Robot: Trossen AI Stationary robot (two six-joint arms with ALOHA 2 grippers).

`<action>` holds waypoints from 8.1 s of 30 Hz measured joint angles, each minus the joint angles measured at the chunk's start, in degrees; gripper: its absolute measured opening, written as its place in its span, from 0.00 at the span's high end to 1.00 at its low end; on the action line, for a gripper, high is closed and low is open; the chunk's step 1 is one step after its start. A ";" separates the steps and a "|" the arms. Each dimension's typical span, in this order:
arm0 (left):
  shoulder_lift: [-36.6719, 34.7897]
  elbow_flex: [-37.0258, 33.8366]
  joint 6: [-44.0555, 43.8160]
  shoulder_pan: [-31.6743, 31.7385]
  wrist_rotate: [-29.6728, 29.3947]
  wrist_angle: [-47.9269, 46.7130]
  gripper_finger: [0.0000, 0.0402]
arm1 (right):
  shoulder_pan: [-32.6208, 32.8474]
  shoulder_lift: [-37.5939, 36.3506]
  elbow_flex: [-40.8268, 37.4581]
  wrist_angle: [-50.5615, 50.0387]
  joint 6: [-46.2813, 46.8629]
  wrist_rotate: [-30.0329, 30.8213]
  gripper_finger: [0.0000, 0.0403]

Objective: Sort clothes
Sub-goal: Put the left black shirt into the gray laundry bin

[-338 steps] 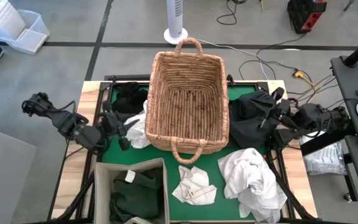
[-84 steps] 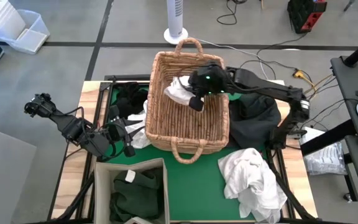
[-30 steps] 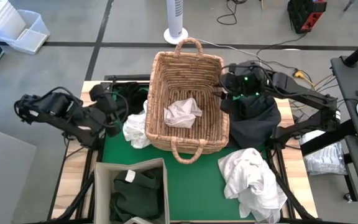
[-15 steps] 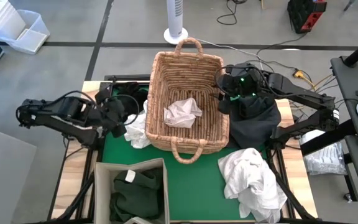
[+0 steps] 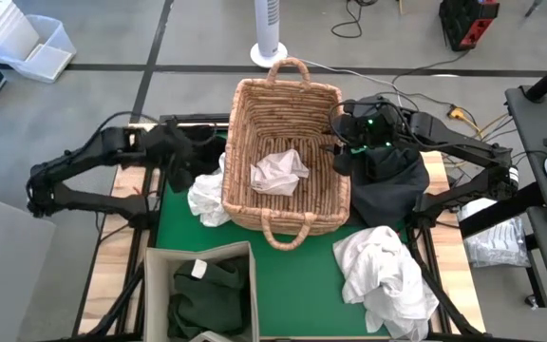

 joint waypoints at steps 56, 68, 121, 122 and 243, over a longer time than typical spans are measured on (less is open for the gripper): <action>16.47 -7.97 38.74 22.94 3.88 1.72 0.69 | 0.15 0.00 0.00 -0.57 1.28 -2.95 0.52; 16.07 -8.23 38.82 22.94 4.01 3.89 0.59 | 0.15 0.00 0.00 -0.56 1.32 -2.93 0.51; 10.71 6.16 33.85 21.89 2.64 0.48 1.00 | 0.13 0.00 -0.01 -0.53 2.33 -2.89 0.55; 10.02 8.37 33.34 21.38 2.74 0.29 1.00 | 0.13 0.00 -0.01 -0.54 2.50 -2.89 0.55; 35.02 64.51 24.39 -75.11 -57.05 46.88 1.00 | 0.12 3.36 -0.02 4.92 6.29 -2.89 0.51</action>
